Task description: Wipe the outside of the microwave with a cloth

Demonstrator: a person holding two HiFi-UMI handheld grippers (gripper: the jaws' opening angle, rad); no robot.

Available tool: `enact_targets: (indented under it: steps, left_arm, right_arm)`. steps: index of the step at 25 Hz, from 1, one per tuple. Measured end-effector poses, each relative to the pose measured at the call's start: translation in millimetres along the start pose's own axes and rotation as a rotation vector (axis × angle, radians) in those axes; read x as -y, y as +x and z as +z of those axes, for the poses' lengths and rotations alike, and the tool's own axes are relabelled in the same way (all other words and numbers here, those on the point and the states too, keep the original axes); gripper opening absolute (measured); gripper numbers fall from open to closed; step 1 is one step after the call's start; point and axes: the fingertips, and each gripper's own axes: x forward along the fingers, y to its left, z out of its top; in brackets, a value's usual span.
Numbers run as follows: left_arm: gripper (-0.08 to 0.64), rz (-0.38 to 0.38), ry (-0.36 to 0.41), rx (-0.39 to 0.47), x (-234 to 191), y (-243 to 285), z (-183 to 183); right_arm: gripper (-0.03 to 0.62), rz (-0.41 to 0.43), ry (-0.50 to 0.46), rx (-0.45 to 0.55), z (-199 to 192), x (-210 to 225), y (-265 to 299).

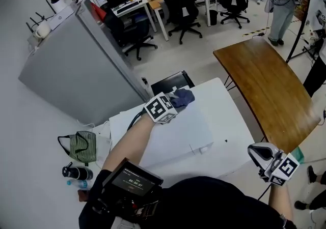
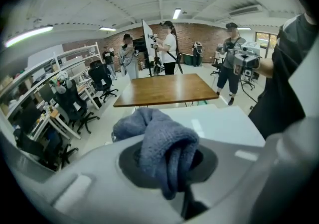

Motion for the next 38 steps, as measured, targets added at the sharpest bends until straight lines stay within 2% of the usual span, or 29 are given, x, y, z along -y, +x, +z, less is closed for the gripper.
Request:
enact_targets:
  steps: [4, 8, 11, 17, 20, 22, 25, 29, 33, 38]
  left_arm:
    - [0.057, -0.022, 0.024, 0.029, 5.5, 20.9, 30.8]
    - [0.057, -0.025, 0.012, 0.086, 19.9, -30.8, 10.7]
    - [0.057, 0.028, -0.017, 0.087, 28.6, -102.0, -50.6]
    - [0.057, 0.148, -0.165, 0.045, 46.5, -227.3, -219.8]
    - [0.057, 0.156, -0.195, 0.05, 55.1, -245.5, -265.6]
    - [0.057, 0.128, -0.184, 0.057, 59.4, -238.4, -272.9]
    - [0.057, 0.087, -0.153, 0.072, 62.1, -217.4, -255.2]
    - [0.057, 0.066, -0.147, 0.072, 64.3, -181.6, -210.5]
    - [0.057, 0.031, -0.088, 0.062, 68.1, -111.1, -128.5]
    - [0.057, -0.015, 0.004, 0.065, 66.2, -21.3, -13.7]
  right_arm:
    - [0.006, -0.028, 0.006, 0.009, 1.0, 8.7, -13.9]
    - [0.006, 0.04, -0.022, 0.017, 10.2, -10.7, 15.6]
    - [0.006, 0.112, -0.047, 0.017, 18.0, -38.6, 54.7]
    - [0.006, 0.25, -0.091, 0.004, 30.6, -132.2, 134.6]
    - [0.006, 0.285, -0.098, -0.013, 28.4, -175.3, 162.5]
    - [0.006, 0.291, -0.101, -0.027, 25.8, -193.7, 169.6]
    - [0.006, 0.262, -0.103, -0.034, 29.0, -194.1, 157.7]
    - [0.006, 0.208, -0.095, -0.011, 33.0, -160.0, 113.2]
    - [0.006, 0.135, -0.089, -0.009, 23.6, -106.5, 42.6]
    - [0.006, 0.001, -0.064, -0.002, 20.4, -34.3, -44.1]
